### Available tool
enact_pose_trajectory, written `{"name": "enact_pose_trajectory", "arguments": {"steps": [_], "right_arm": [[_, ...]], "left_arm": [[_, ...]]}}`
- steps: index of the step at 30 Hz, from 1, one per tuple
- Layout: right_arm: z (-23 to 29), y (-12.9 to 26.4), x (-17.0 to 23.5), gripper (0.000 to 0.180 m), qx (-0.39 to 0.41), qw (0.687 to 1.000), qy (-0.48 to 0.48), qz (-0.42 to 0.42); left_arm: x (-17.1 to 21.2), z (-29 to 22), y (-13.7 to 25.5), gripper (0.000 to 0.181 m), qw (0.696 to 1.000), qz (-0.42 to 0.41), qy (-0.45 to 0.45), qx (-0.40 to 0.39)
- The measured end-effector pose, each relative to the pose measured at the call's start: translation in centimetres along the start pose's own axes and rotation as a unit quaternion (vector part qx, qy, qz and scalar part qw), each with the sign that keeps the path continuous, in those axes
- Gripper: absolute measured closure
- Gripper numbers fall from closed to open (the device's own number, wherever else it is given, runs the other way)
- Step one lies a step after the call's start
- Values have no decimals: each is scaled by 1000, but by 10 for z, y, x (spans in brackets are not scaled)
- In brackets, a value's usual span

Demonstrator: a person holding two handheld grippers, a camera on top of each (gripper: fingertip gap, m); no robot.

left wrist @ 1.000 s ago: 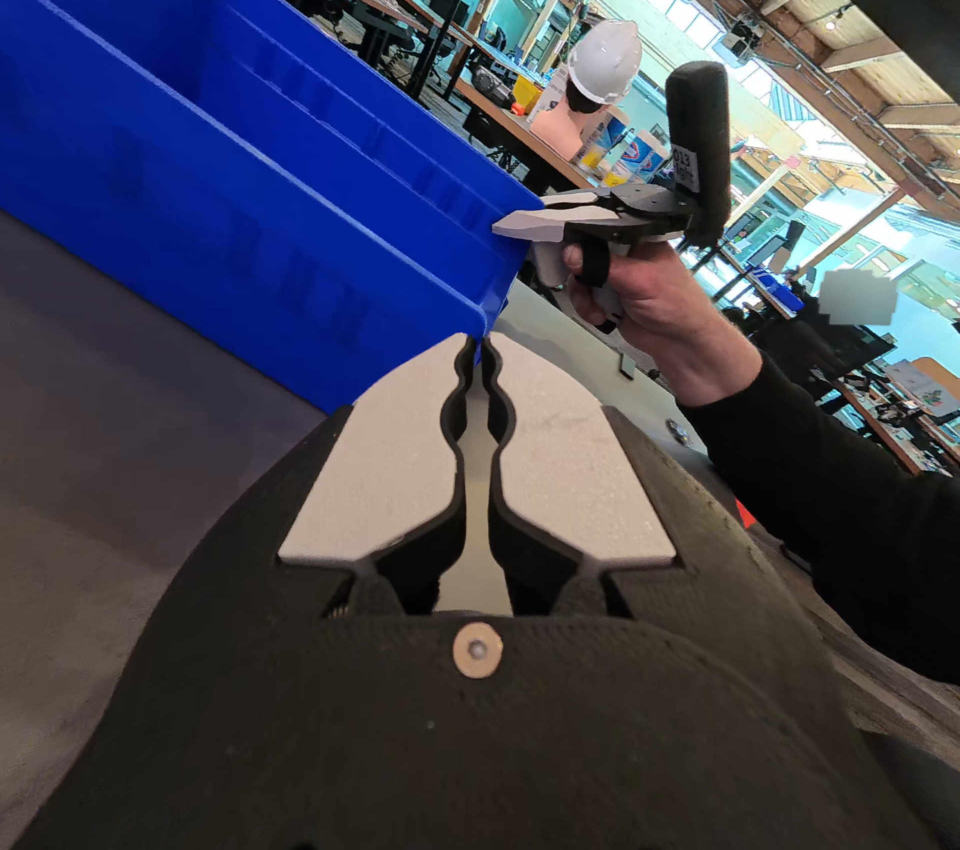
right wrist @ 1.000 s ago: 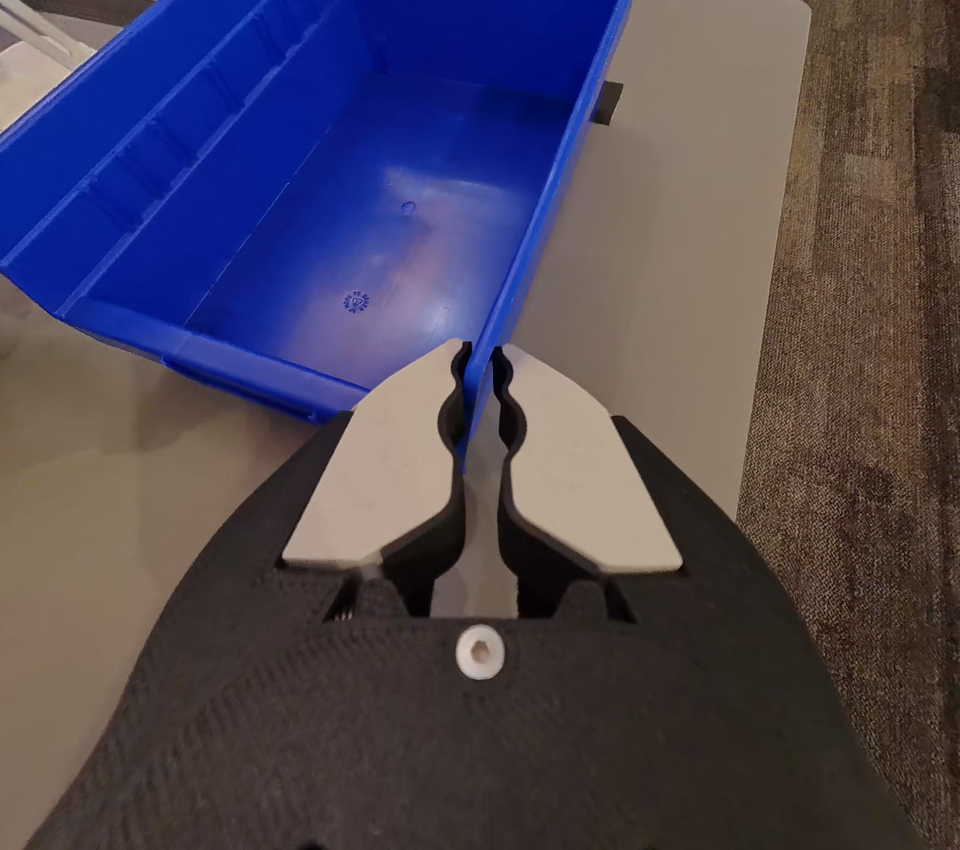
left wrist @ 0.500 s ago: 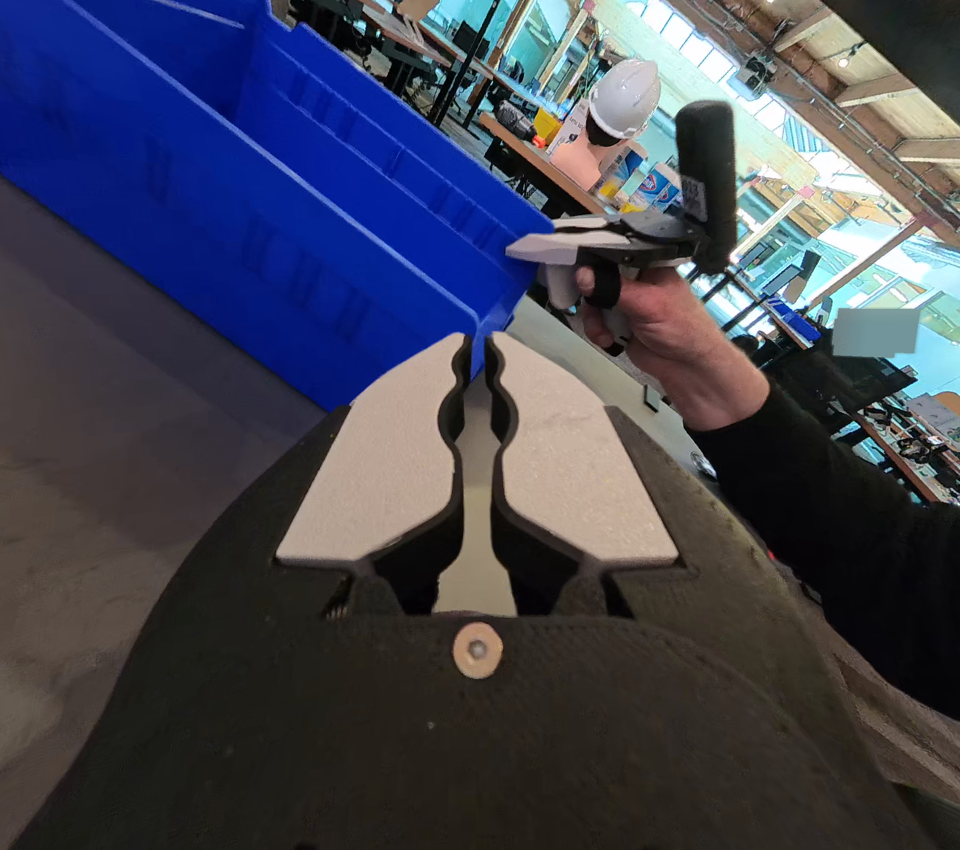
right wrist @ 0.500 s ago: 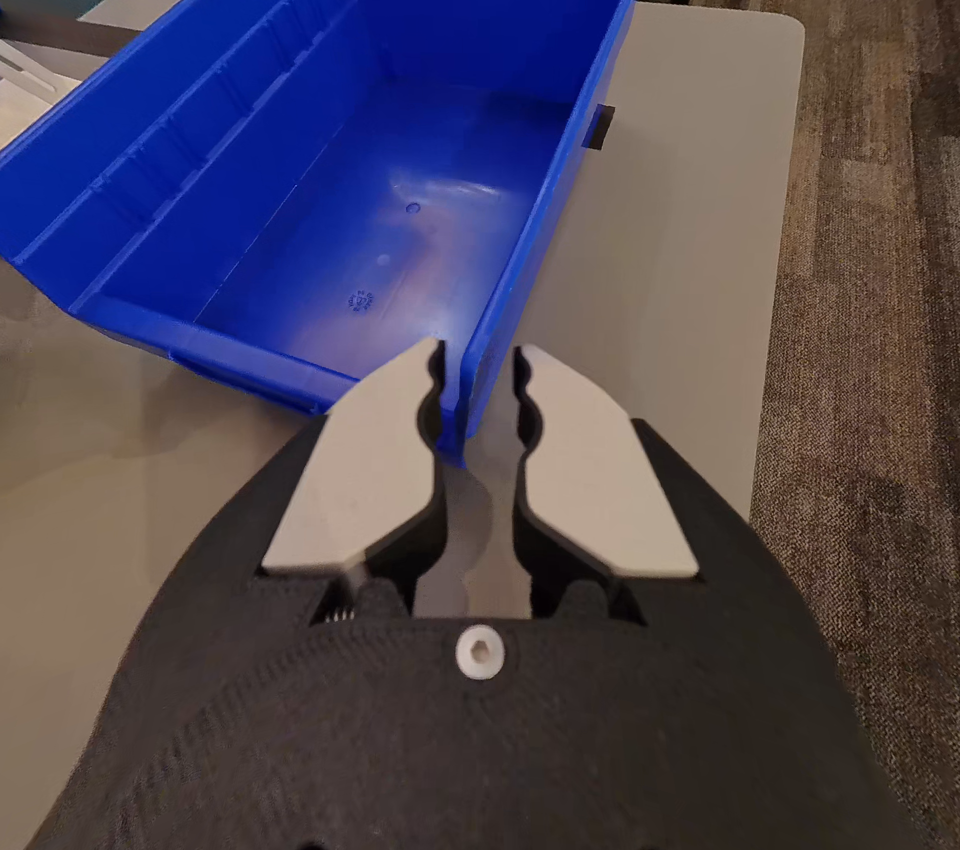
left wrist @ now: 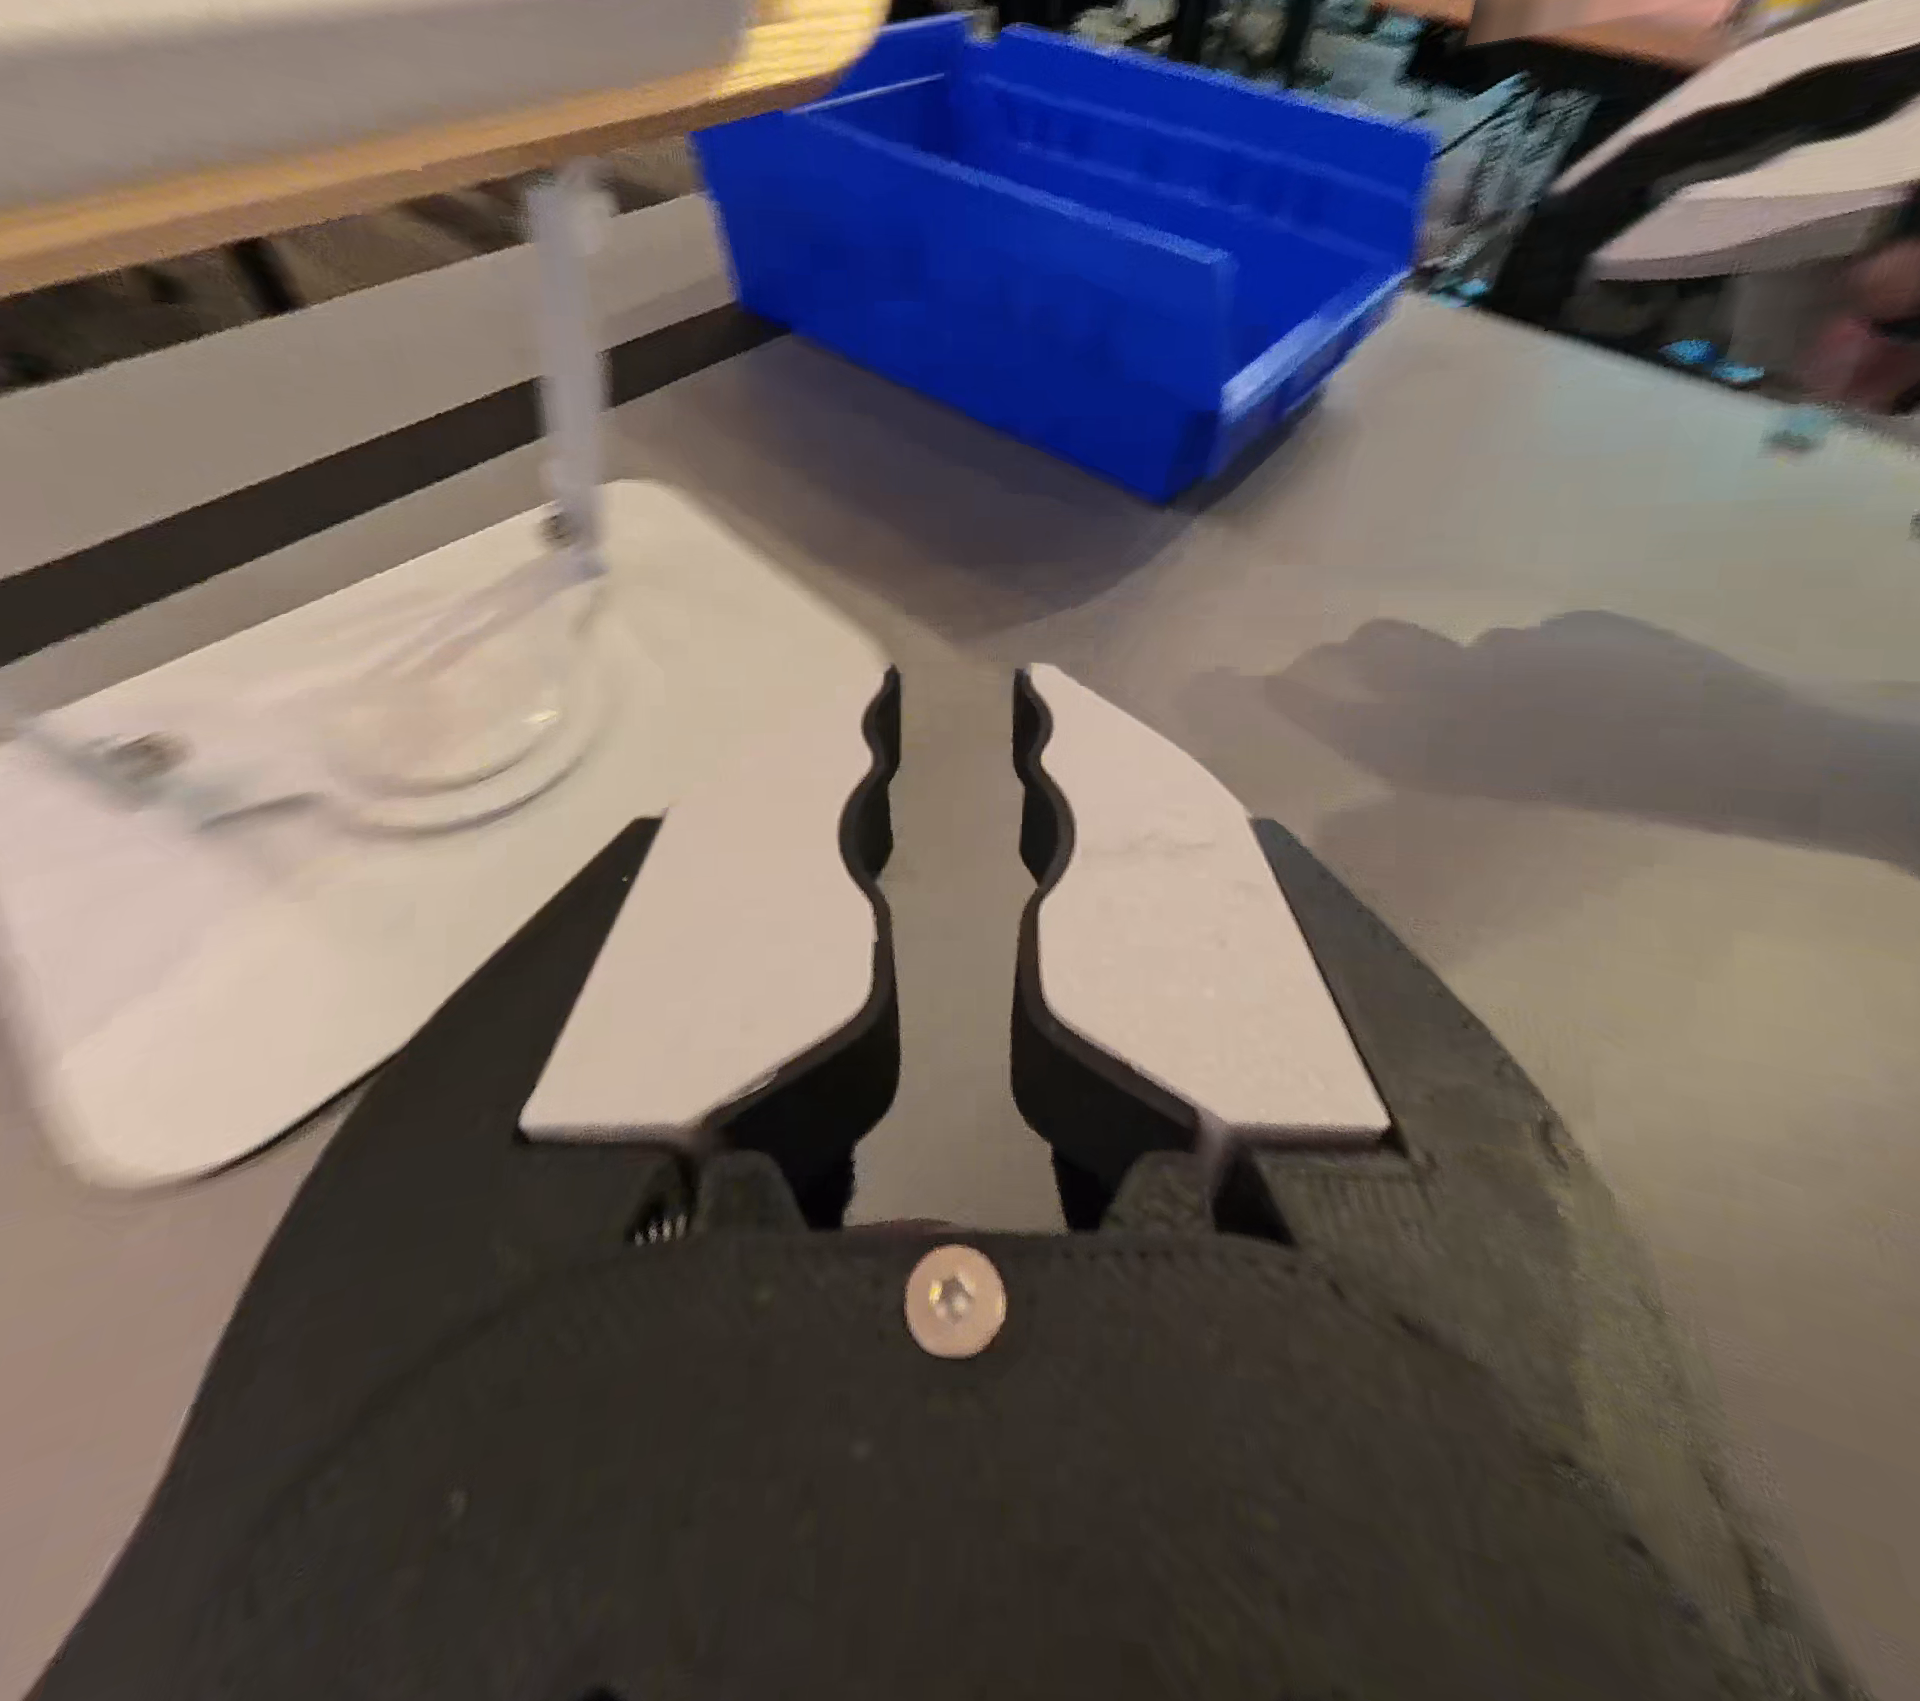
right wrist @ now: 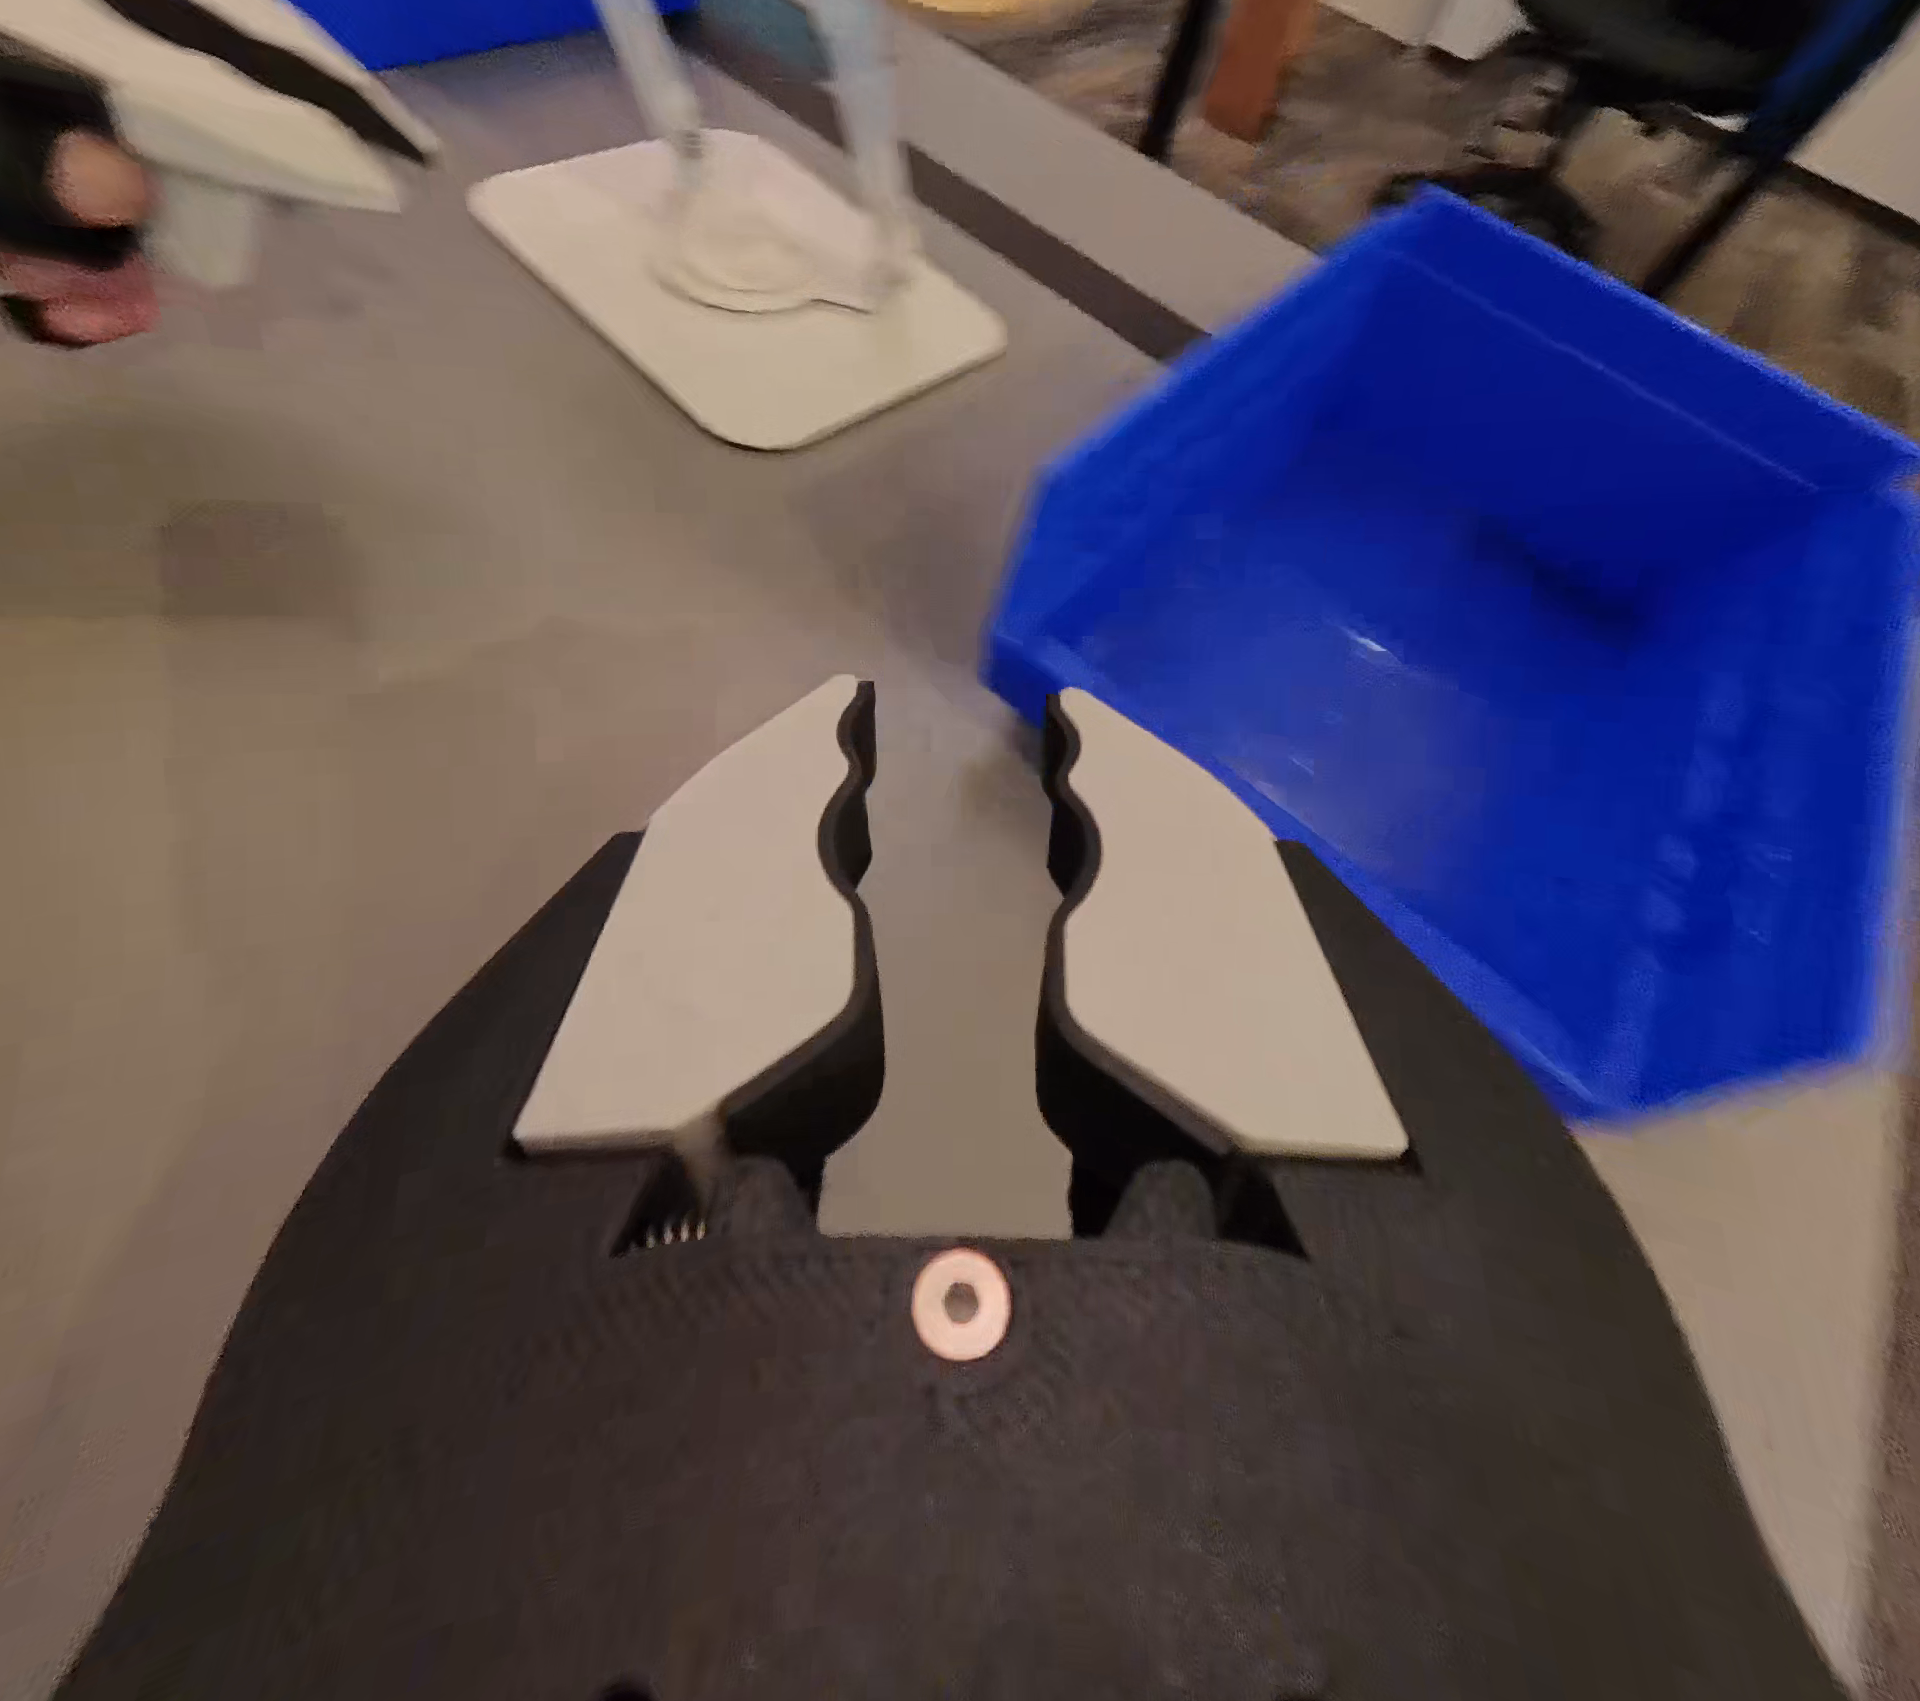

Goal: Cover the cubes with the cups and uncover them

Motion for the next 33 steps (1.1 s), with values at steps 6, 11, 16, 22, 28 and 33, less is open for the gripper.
{"name": "enact_pose_trajectory", "arguments": {"steps": [6, 11, 16, 22, 28, 33], "right_arm": [[79, -106, -13, 129, -32, 999, 25, 21], [73, -173, -33, 133, 31, 999, 4, -5], [61, -203, -60, 130, 78, 996, -23, -47], [51, -222, -86, 135, 100, 985, -95, -103], [45, -240, -97, 145, 112, 979, -116, -124], [47, -249, -102, 165, 116, 978, -112, -134]], "left_arm": [[31, 73, 34, 157, 992, 48, -57, -102], [29, 115, 33, 144, 990, 20, -41, -137], [19, 136, 19, 133, 984, -24, -29, -171], [13, 157, 8, 127, 974, -53, -5, -221], [13, 170, 1, 136, 974, -67, 14, -218], [11, 174, -4, 144, 975, -74, 22, -208]]}}
Point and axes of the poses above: each gripper's, where its closed fingertips meet, y back along the fingers, x out of its underside, z = x × y across the jaws, the point moved 2 cm from there along y, back along the fingers, and after that the axes turned 7 degrees about -y, right-handed, at the moved point
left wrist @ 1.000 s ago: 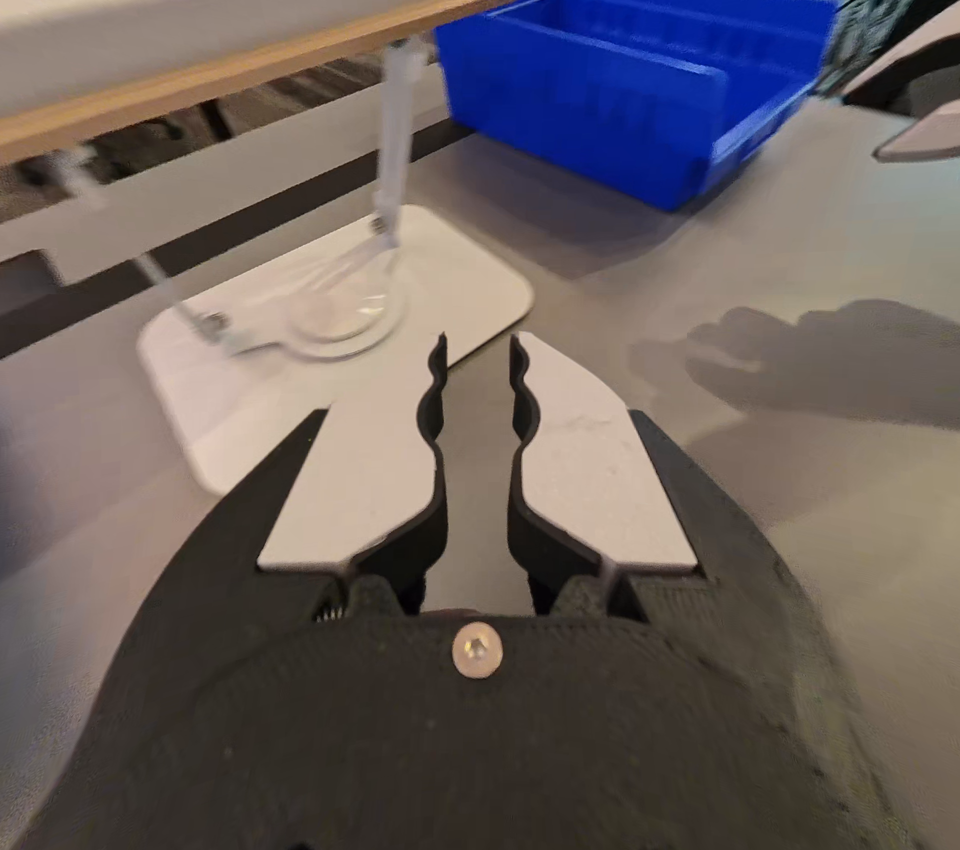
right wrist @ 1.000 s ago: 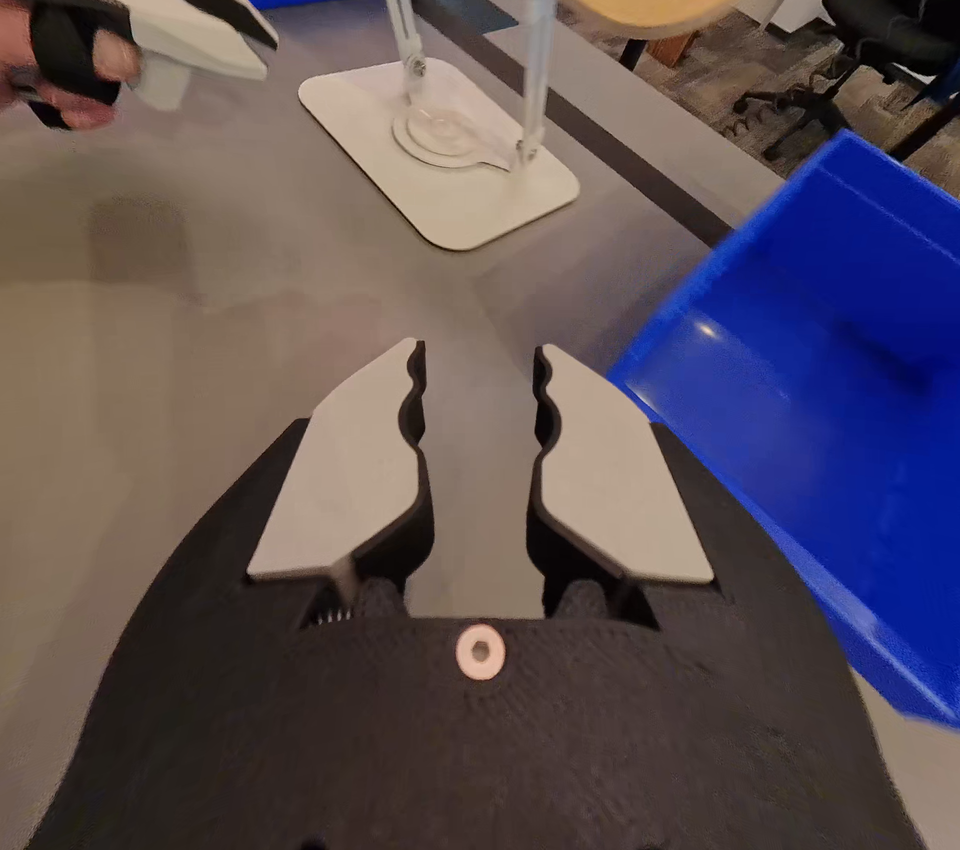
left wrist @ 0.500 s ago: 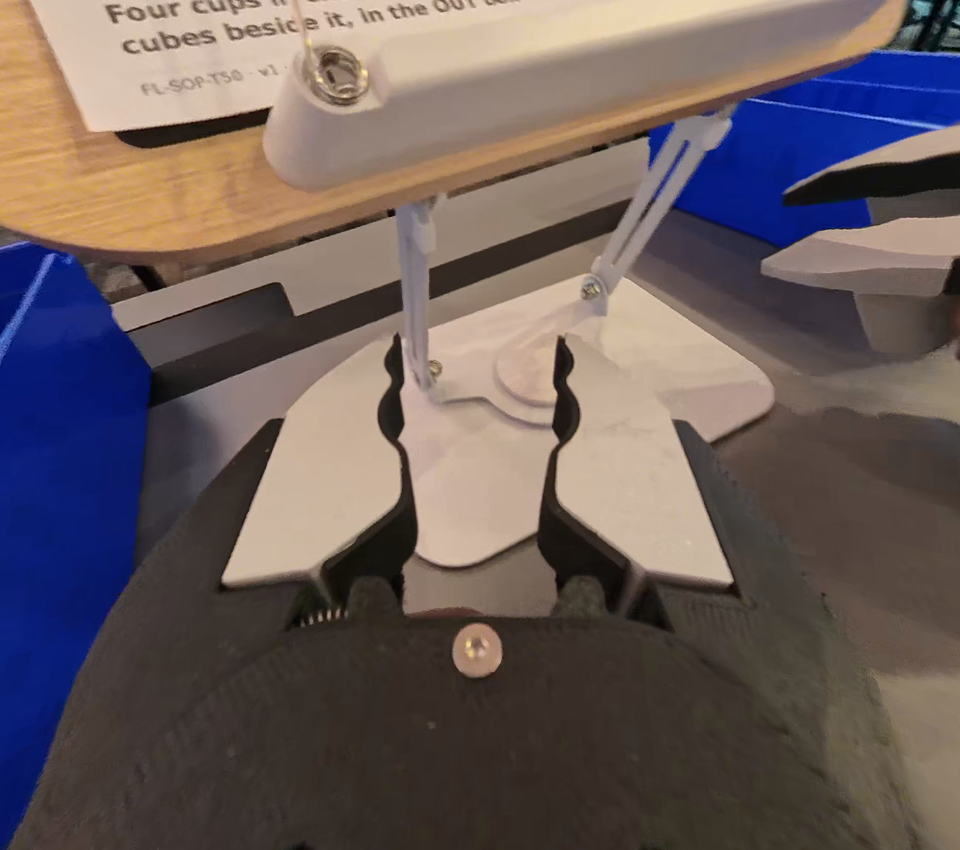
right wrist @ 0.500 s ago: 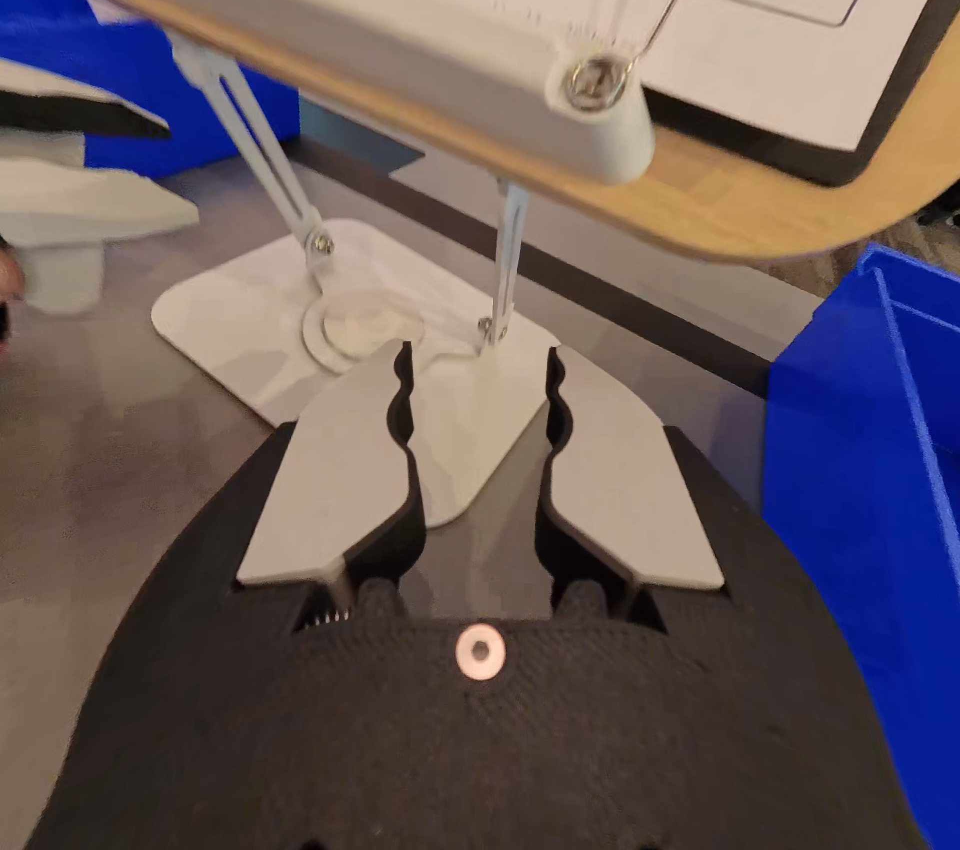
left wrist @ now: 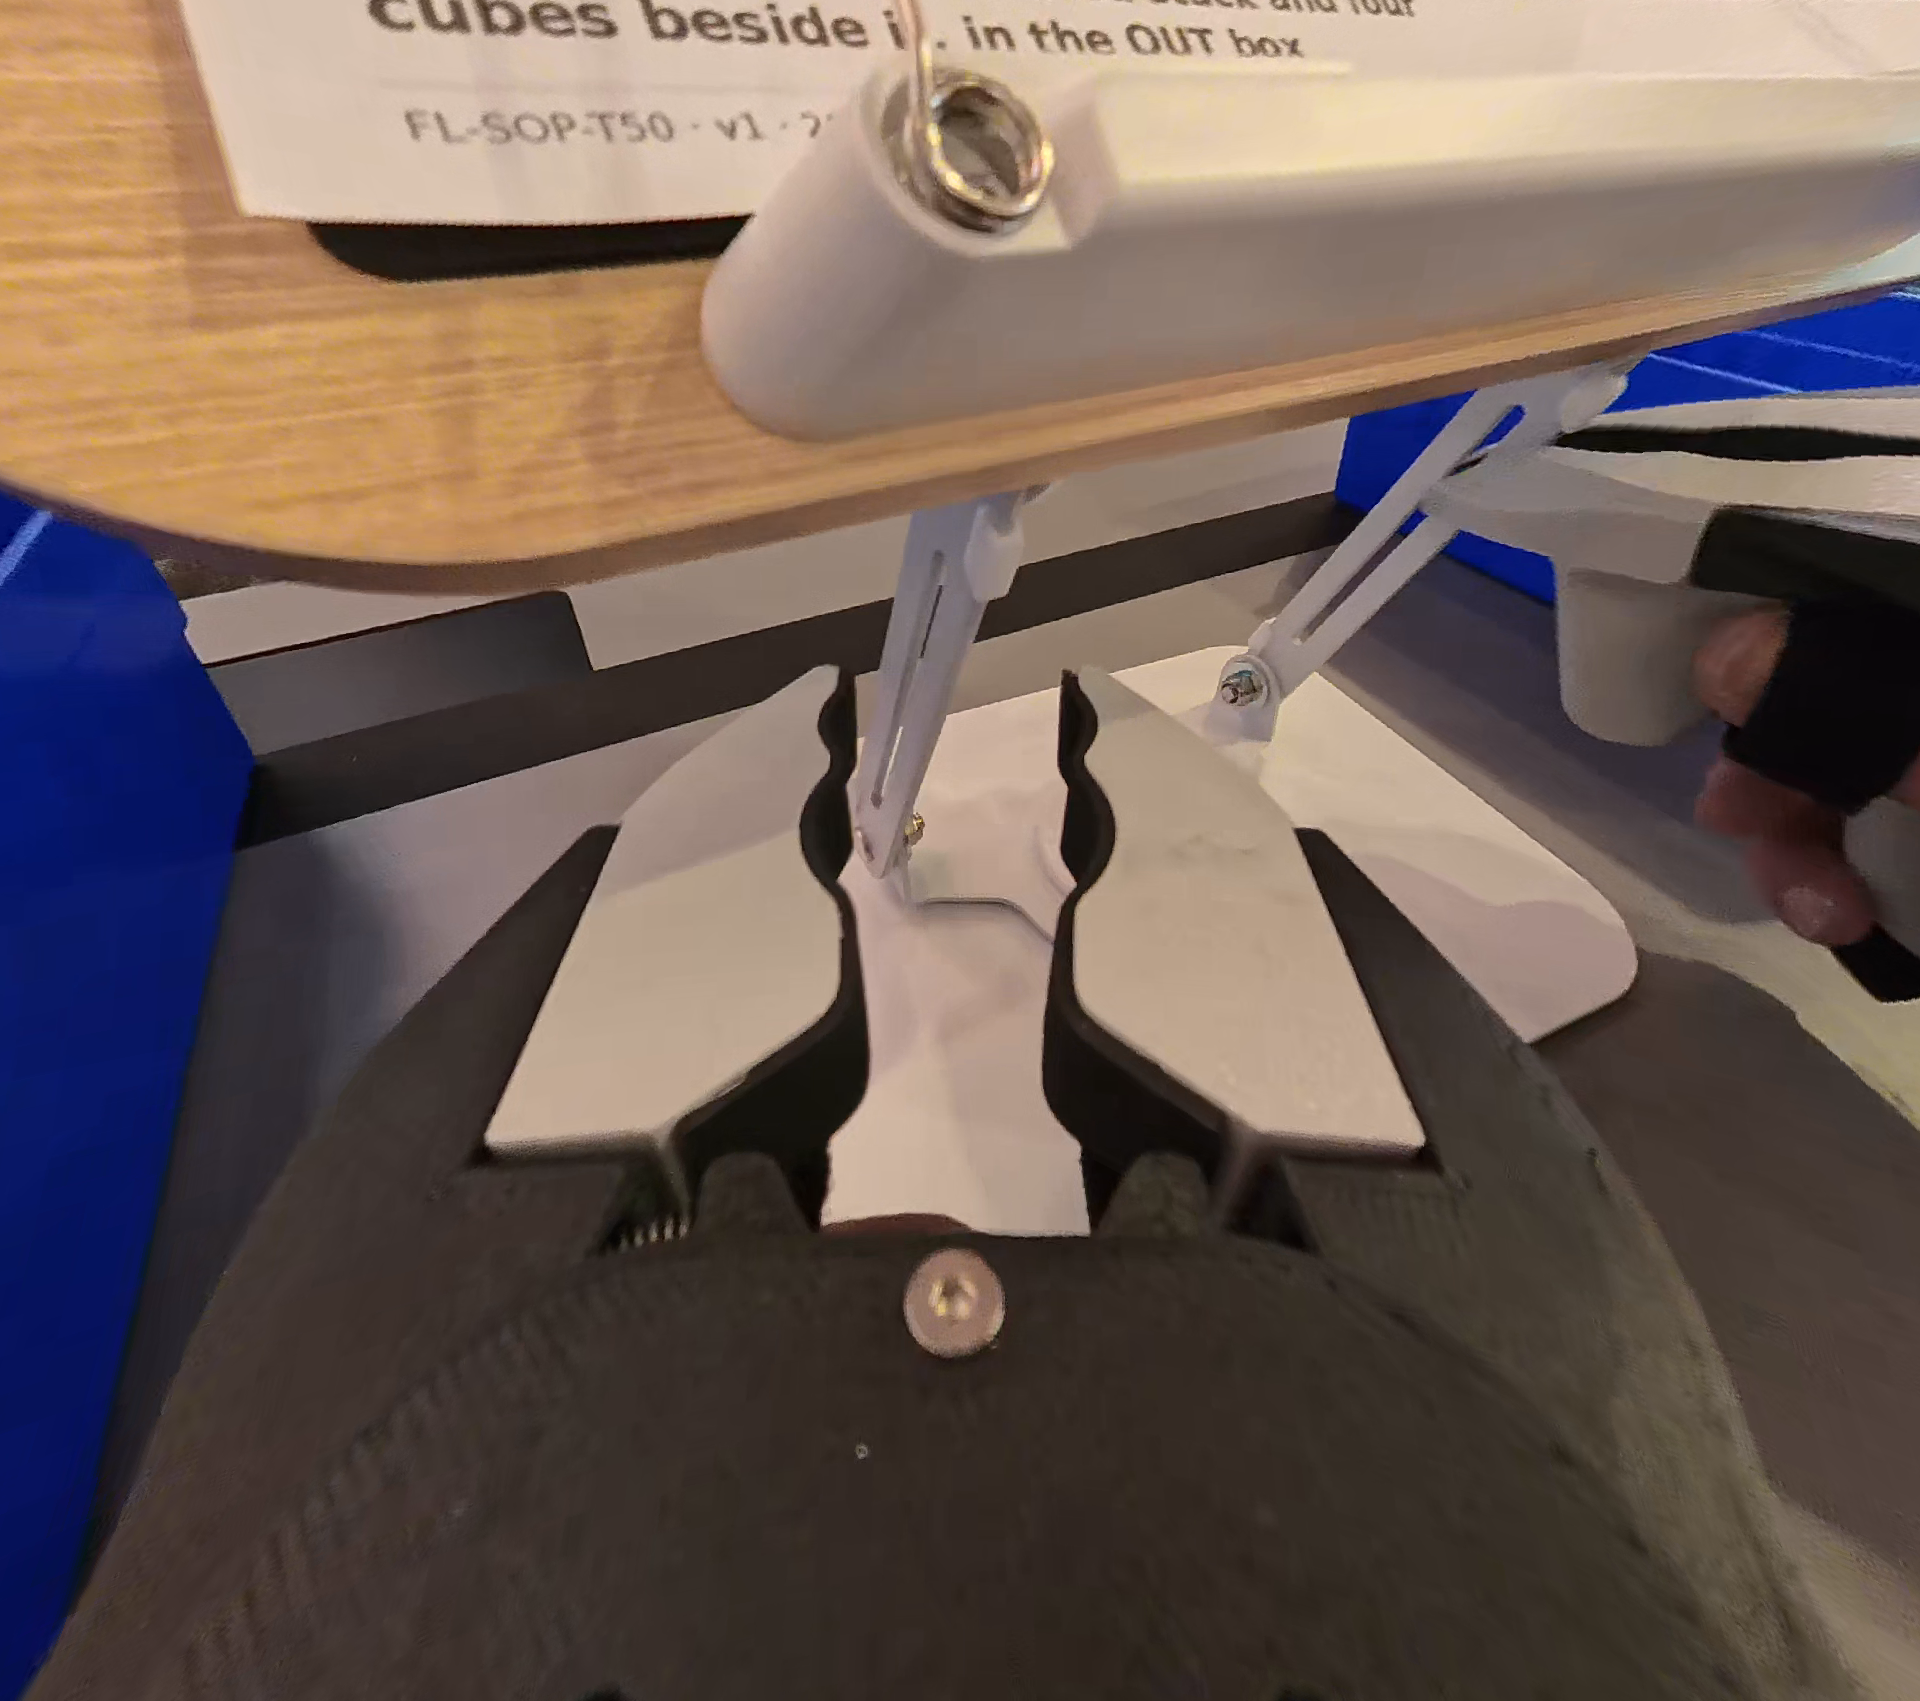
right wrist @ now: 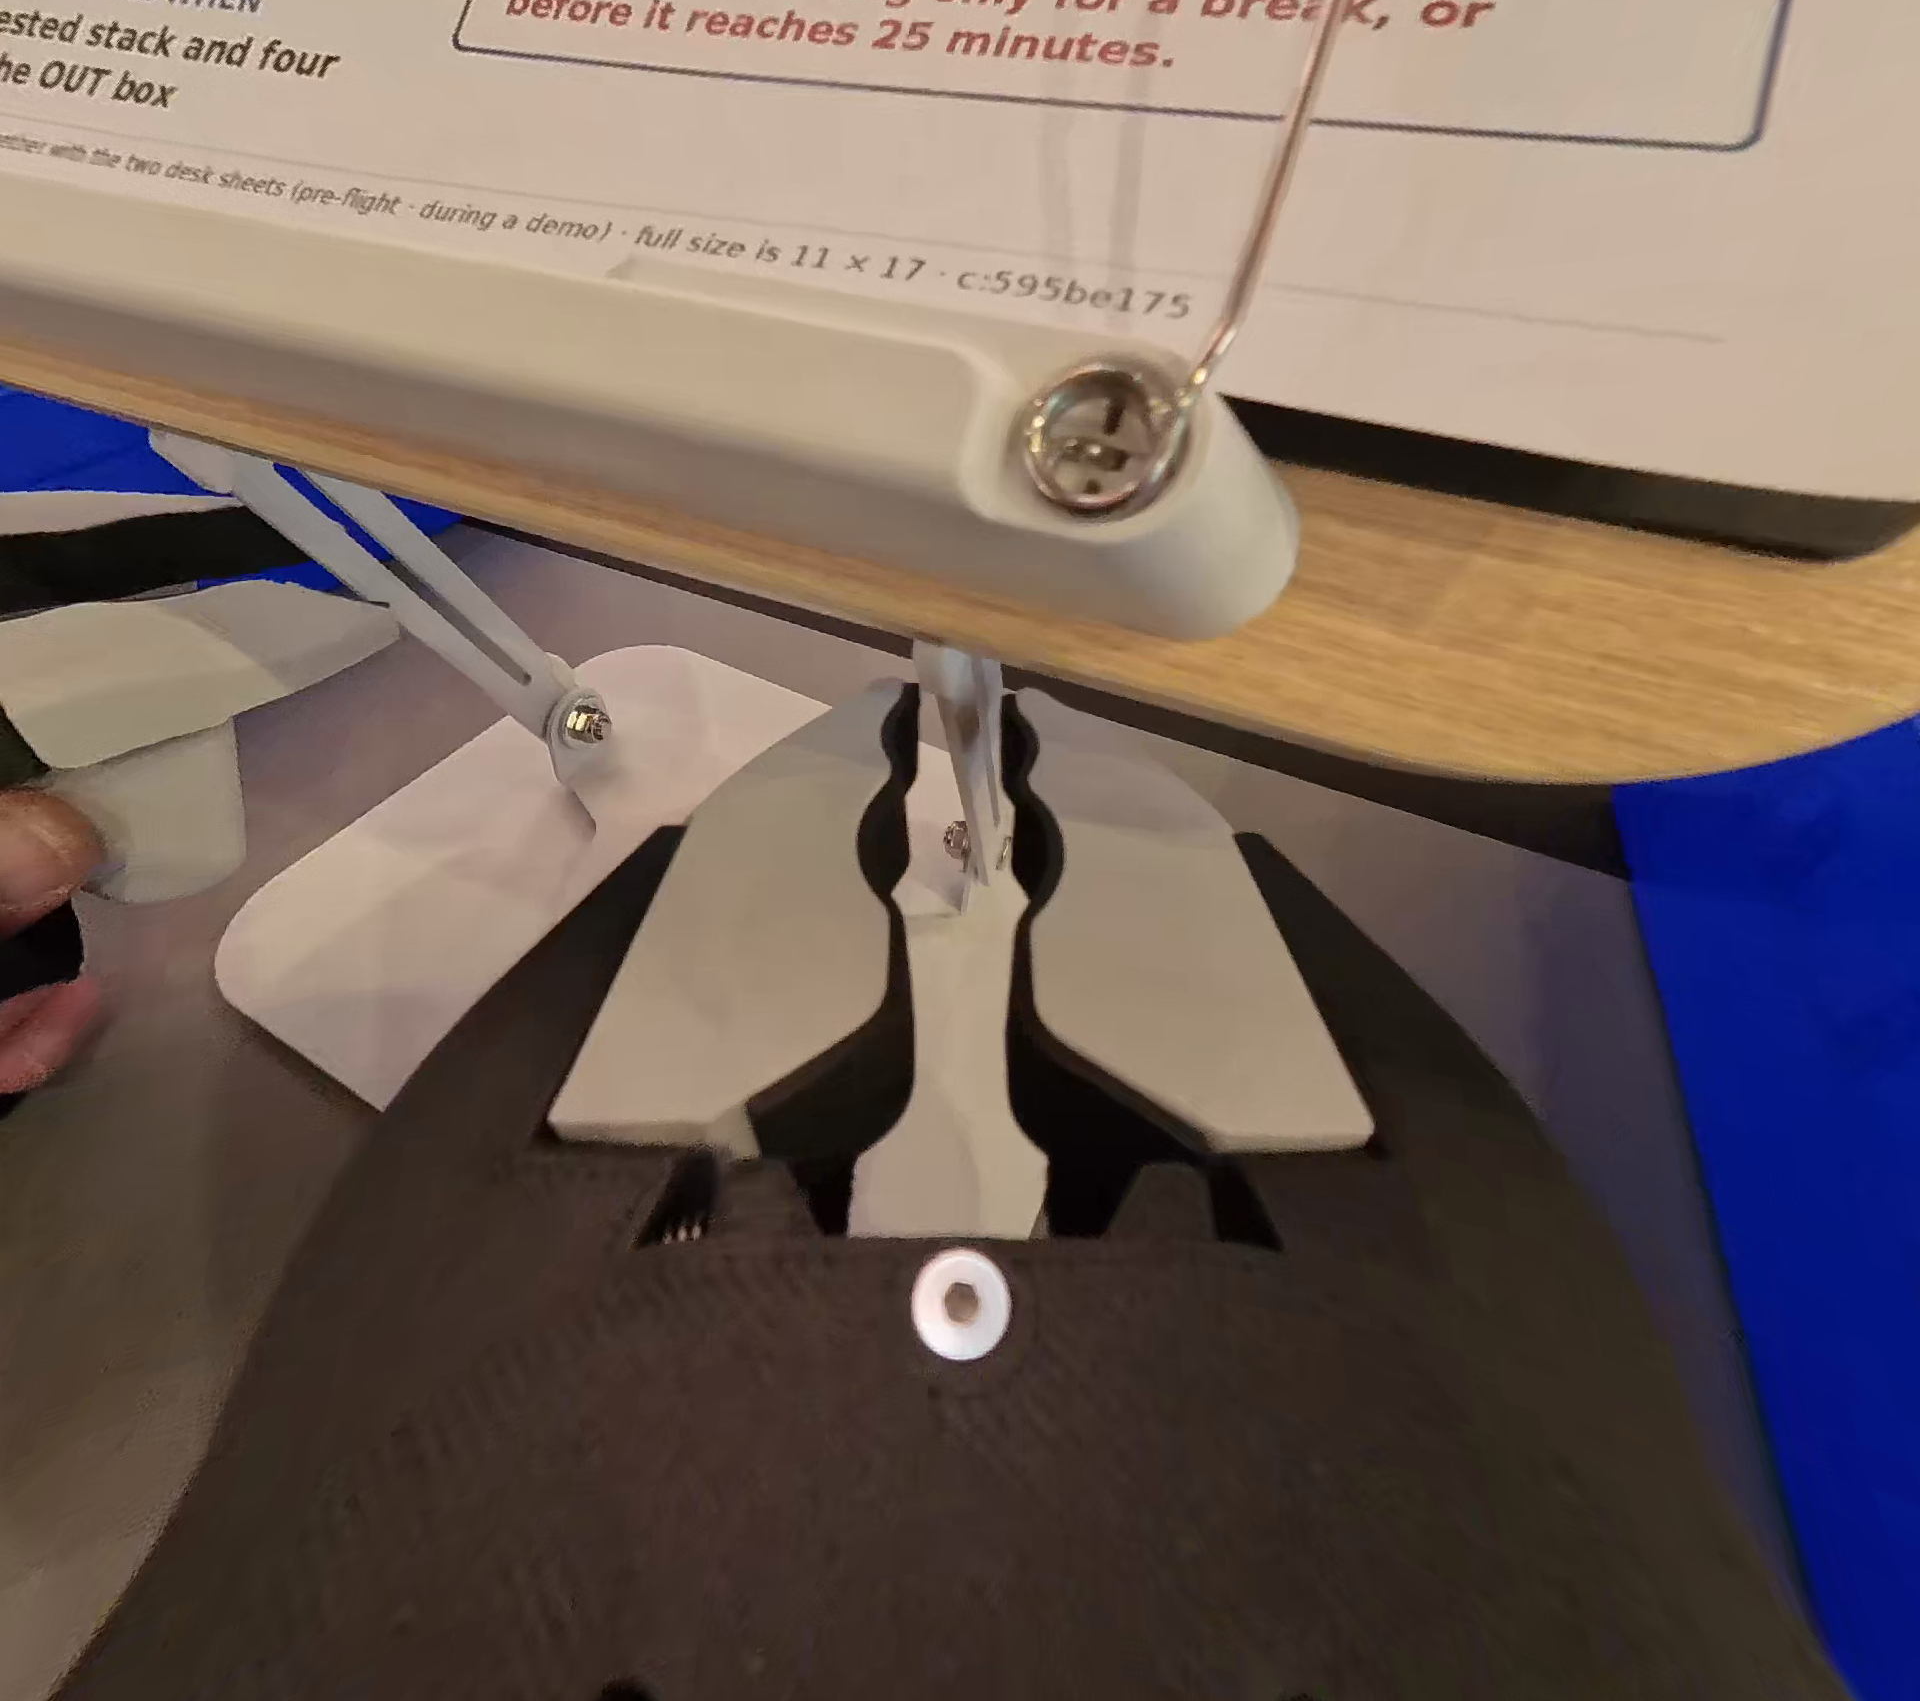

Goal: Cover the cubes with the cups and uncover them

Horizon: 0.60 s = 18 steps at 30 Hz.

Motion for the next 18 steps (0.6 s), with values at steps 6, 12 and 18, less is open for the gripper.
{"name": "enact_pose_trajectory", "arguments": {"steps": [6, 12, 18], "right_arm": [[-1, -2, 0, 172, 0, 1000, 12, -7], [-6, -5, 0, 173, 1, 1000, 15, -8], [-13, -13, -2, 174, -3, 1000, 16, -10]], "left_arm": [[-1, 0, -8, 157, 1000, 1, 2, -3], [-1, 2, -10, 169, 1000, 3, 7, -14], [-1, -1, -14, 170, 999, 11, -14, -34]]}}
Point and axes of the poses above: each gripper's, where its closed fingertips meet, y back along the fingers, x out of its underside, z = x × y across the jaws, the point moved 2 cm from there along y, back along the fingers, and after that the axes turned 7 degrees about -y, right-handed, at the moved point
